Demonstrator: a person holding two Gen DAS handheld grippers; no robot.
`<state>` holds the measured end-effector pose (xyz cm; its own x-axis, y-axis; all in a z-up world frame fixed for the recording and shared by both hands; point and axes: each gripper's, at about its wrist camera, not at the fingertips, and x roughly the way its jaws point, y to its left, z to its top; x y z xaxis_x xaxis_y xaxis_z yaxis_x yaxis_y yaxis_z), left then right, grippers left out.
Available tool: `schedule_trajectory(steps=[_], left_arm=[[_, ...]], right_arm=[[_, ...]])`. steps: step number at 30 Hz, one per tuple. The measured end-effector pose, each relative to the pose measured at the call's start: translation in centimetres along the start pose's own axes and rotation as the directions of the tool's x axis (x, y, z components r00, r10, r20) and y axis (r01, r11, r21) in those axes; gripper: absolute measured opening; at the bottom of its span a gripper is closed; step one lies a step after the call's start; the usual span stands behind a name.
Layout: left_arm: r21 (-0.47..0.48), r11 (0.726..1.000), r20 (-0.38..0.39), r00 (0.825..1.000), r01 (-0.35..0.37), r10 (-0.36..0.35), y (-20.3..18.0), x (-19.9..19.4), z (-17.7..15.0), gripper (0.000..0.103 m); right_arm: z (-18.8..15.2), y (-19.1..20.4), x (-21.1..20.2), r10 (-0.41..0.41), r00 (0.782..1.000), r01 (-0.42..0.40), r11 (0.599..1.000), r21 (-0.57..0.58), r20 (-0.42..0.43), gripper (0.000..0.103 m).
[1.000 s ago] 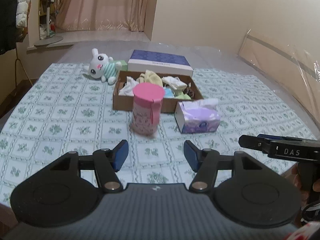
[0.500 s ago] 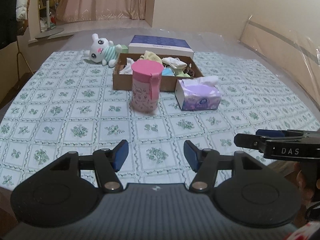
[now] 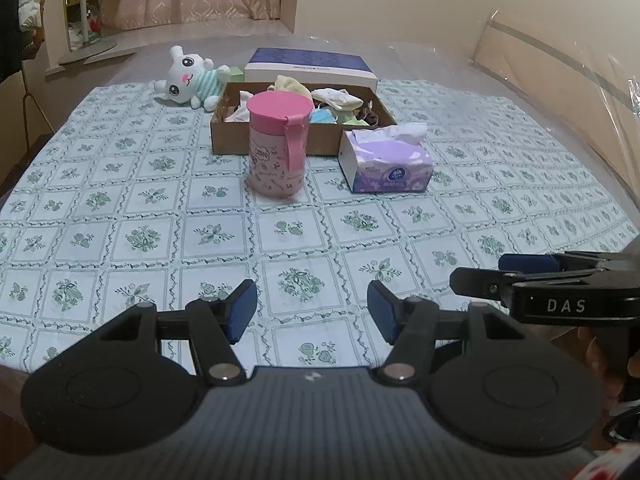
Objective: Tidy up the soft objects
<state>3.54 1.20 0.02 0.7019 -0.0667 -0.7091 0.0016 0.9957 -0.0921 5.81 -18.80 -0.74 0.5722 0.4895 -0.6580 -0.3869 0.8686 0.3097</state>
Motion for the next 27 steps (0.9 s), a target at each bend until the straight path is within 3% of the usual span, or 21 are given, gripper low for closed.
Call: schedule_trajectory(steps=[27], left_arm=[[0.008,1.0,-0.003,1.0,0.003,-0.003,-0.29,0.47,0.1,0.058]], right_arm=[[0.07,-0.02,0.24,0.006,1.0,-0.006,1.0,0.0,-0.003,0.076]])
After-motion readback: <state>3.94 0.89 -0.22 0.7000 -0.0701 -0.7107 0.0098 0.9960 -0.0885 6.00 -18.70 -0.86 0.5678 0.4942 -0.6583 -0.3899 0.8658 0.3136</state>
